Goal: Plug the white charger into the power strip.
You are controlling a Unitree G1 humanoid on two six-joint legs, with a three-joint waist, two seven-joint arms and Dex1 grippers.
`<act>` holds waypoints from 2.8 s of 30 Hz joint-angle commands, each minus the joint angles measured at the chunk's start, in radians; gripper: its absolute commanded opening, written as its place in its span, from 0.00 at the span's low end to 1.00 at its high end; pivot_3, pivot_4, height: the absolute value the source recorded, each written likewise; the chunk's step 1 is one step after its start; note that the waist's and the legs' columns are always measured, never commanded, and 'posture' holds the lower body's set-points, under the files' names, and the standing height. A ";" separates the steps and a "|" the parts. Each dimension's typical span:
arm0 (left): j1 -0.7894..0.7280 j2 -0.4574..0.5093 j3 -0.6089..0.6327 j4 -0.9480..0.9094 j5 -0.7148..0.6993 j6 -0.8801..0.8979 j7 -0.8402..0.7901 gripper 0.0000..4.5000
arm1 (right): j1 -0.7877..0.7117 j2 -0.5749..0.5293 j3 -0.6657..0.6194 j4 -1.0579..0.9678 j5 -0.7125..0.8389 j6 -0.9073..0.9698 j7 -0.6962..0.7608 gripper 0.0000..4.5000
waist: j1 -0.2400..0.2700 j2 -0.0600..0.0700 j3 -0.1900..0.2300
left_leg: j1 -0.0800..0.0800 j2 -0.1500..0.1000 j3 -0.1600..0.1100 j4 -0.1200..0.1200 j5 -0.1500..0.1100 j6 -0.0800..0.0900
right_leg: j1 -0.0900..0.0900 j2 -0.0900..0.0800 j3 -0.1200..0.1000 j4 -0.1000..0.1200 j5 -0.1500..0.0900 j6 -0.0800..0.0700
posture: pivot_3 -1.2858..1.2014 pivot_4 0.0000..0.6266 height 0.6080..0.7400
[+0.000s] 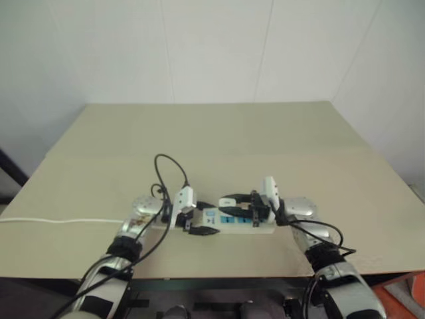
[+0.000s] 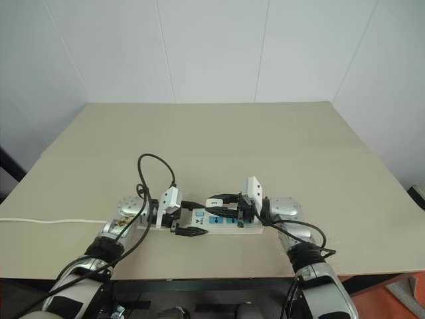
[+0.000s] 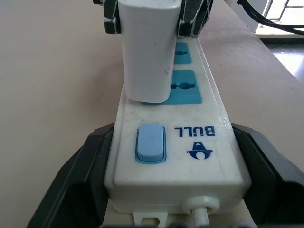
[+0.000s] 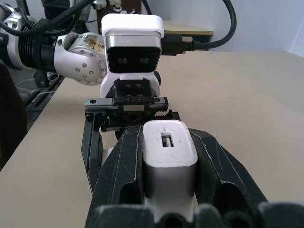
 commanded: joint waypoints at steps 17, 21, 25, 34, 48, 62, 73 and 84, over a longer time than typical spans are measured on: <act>0.052 0.068 0.008 -0.120 -0.019 0.023 -0.006 0.73 | 0.003 0.022 0.061 0.155 -0.125 0.029 0.009 0.25 | -0.024 -0.003 -0.003 | 0.004 0.007 0.000 -0.003 0.000 0.000 | 0.001 0.007 0.002 0.002 -0.001 -0.003 | 0.52 0.24 1.00; 0.059 0.080 0.013 -0.130 -0.021 0.027 -0.008 0.73 | 0.012 -0.014 0.032 0.208 -0.117 0.059 0.006 0.25 | -0.022 -0.004 -0.004 | 0.005 0.008 0.000 -0.003 0.000 0.000 | 0.001 0.009 0.002 0.001 0.000 -0.003 | 0.52 0.24 1.00; 0.057 0.088 0.017 -0.132 -0.022 0.028 -0.010 0.73 | 0.019 -0.026 0.030 0.223 -0.123 0.067 0.015 0.25 | -0.021 -0.004 -0.005 | 0.006 0.008 0.000 -0.003 -0.001 0.000 | 0.002 0.009 0.002 0.001 -0.001 -0.004 | 0.52 0.24 1.00; 0.051 0.096 0.018 -0.134 -0.022 0.029 -0.014 0.73 | 0.001 -0.017 0.050 0.232 -0.136 0.064 0.037 0.25 | -0.021 -0.004 -0.005 | 0.007 0.009 0.000 -0.003 -0.001 -0.001 | 0.004 0.010 0.002 0.000 -0.001 -0.004 | 0.52 0.24 1.00; 0.049 0.079 0.011 -0.130 -0.023 0.025 -0.007 0.73 | -0.063 0.044 0.094 0.186 -0.149 0.034 0.079 0.25 | -0.022 -0.004 -0.005 | 0.007 0.011 0.001 -0.003 -0.001 -0.001 | 0.002 0.012 0.002 0.001 -0.001 -0.006 | 0.52 0.24 1.00; 0.045 0.080 0.011 -0.125 -0.024 0.025 -0.007 0.73 | -0.063 0.052 0.078 0.196 -0.155 0.042 0.063 0.45 | -0.022 -0.004 -0.005 | 0.006 0.013 0.001 -0.004 -0.001 -0.001 | 0.001 0.014 0.002 0.001 -0.001 -0.007 | 0.52 0.24 1.00; 0.027 0.063 0.008 -0.099 -0.023 0.029 -0.005 0.73 | -0.030 0.006 0.042 0.098 -0.148 0.067 0.057 0.97 | -0.019 -0.005 -0.005 | 0.004 0.013 0.001 -0.004 -0.001 -0.001 | 0.000 0.013 0.002 0.001 -0.001 -0.007 | 0.52 0.24 1.00; 0.005 0.061 0.017 -0.110 -0.043 0.046 -0.056 0.99 | 0.069 -0.215 -0.060 -0.255 -0.025 0.229 0.127 0.97 | 0.000 -0.004 -0.002 | -0.001 0.013 0.001 -0.004 -0.001 -0.001 | -0.005 0.013 0.002 0.000 -0.001 -0.007 | 0.52 0.24 1.00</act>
